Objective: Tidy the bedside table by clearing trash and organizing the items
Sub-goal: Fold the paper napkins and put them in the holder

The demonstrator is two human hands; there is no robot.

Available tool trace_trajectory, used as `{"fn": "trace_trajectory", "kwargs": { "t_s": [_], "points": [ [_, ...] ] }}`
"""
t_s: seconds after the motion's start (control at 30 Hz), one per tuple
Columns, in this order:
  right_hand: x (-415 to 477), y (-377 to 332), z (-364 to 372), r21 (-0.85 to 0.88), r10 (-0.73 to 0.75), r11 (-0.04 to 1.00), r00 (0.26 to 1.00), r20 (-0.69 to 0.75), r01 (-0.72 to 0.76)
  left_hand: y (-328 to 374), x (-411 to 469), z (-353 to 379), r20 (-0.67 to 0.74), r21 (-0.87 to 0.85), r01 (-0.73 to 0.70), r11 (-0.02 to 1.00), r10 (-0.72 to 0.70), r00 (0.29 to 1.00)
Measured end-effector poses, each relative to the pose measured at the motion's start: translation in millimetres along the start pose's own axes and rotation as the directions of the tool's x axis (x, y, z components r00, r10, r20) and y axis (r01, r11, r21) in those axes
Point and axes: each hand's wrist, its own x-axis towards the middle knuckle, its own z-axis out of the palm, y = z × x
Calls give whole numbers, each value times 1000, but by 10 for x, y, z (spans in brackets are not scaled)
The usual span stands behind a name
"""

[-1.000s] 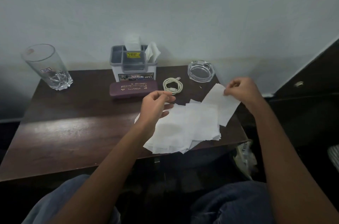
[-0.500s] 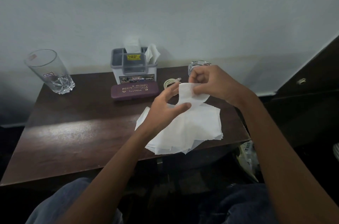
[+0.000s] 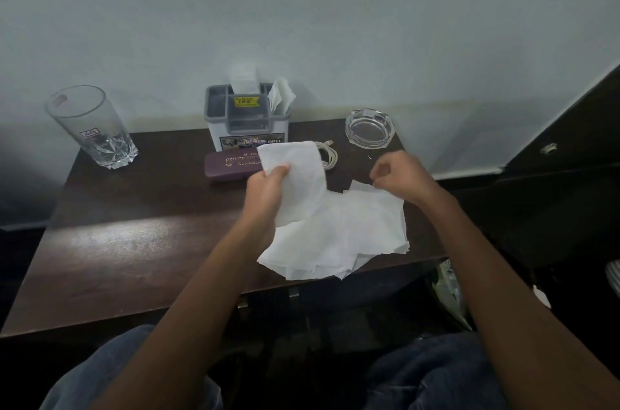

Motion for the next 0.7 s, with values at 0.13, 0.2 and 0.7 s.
{"fn": "trace_trajectory", "kwargs": {
  "t_s": [0.13,0.2,0.7],
  "points": [
    [-6,98,160,-148,65,988,992,112,-48,33,35,-55,-83,-38,-27,999,23,996],
    [1,72,193,-155,64,987,994,89,-49,41,39,-56,-84,-44,-23,999,20,996],
    [-126,-219,-339,133,-142,984,975,172,120,57,25,-62,-34,-55,5,998,-7,999]
  ]
}}
